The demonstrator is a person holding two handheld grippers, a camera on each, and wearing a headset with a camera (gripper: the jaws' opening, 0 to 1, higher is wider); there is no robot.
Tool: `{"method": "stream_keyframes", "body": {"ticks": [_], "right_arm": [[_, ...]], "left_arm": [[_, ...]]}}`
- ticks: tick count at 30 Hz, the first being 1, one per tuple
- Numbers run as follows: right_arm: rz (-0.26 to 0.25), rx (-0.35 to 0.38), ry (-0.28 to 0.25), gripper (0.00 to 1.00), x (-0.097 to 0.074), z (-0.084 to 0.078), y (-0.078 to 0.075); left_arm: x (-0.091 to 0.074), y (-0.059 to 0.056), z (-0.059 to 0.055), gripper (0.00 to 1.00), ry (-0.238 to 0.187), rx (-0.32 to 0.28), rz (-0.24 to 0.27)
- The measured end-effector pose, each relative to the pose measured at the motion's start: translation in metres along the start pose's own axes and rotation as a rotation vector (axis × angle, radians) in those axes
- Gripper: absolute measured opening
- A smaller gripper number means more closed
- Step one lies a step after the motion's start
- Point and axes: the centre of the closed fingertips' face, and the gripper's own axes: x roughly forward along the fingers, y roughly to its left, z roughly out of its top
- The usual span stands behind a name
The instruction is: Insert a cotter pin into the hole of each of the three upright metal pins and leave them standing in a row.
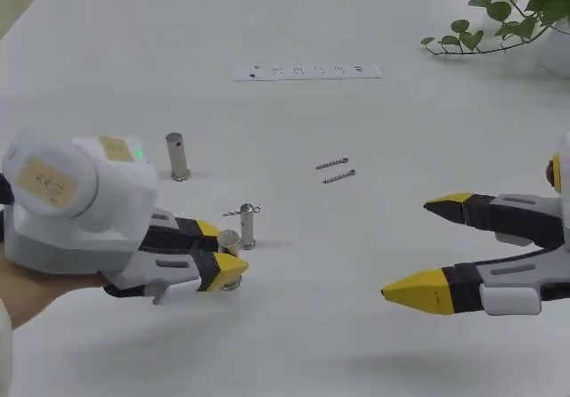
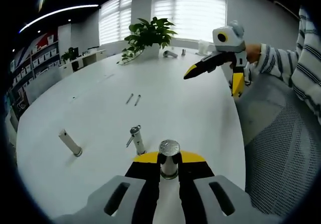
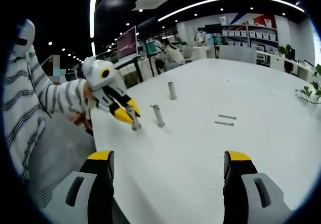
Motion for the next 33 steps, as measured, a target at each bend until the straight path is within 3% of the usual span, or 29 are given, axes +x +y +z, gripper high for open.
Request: {"method": "stream_keyframes", "body": {"ticks": [10,21,33], "right_arm": [[-0.003,0.004,0.016,0.92,0.0,-0.004,0.001],[0.008,0.014,0.029,0.92,0.002,-0.01,0.004],[0.016,0.011,0.026,0.92,0.003,-0.008,0.006]], "left_arm": [[0.013,-0.007,-0.009,0.11,0.022,-0.019,0.008],[0.022,-0.005,-0.008,0.11,-0.003,-0.042,0.022],[0.02,-0.009,-0.008,0.11,-0.022,-0.012,0.031]]}}
